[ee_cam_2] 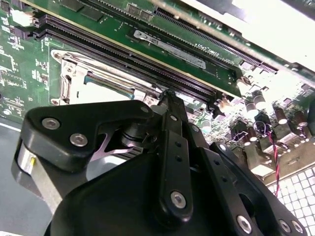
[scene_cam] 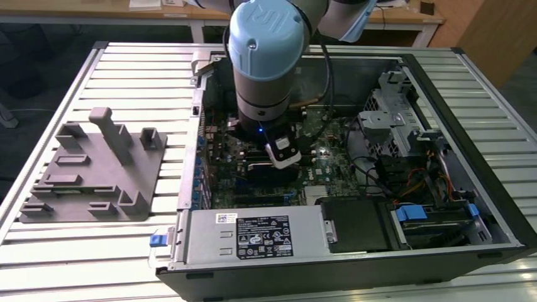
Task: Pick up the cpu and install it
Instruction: 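Install the second cpu locking lever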
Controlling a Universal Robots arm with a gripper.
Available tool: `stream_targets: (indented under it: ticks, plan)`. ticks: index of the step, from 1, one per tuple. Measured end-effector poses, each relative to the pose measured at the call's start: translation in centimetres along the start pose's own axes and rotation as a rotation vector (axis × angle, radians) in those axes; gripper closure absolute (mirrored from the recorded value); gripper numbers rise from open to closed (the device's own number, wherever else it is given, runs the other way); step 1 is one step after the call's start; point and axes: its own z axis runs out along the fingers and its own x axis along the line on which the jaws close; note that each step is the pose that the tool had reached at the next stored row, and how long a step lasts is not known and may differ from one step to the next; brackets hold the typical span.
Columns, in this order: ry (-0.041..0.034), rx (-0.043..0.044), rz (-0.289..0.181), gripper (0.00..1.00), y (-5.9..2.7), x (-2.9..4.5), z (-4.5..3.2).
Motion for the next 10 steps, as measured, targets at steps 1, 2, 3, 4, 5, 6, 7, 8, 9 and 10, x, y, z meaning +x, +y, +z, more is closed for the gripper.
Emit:
stream_targets:
  ticks: [1,2,3,4,5,6,7,8,9,10]
  plan:
    - [0.0,-0.0001,0.0,0.89,0.0,-0.05,0.0]
    - [0.0,-0.0001,0.0,0.89,-0.01,-0.13,0.0]
    - [-0.0001,-0.0001,0.0,0.89,-0.02,-0.22,0.0]
    - [-0.0001,-0.0001,0.0,0.89,-0.03,-0.3,-0.01]
    - [0.0,0.0,0.0,0.89,-0.04,-0.39,-0.02]
    - [0.0001,0.0002,0.0,0.89,-0.06,-0.46,-0.03]
    - [0.0001,0.0001,0.0,0.89,-0.08,-0.52,-0.04]
    - [0.0,0.0,0.0,0.89,-0.12,-0.57,-0.04]
    - [0.0,-0.0001,0.0,0.89,-0.16,-0.6,-0.05]
    - [0.0,0.0,0.0,0.89,-0.23,-0.62,-0.08]
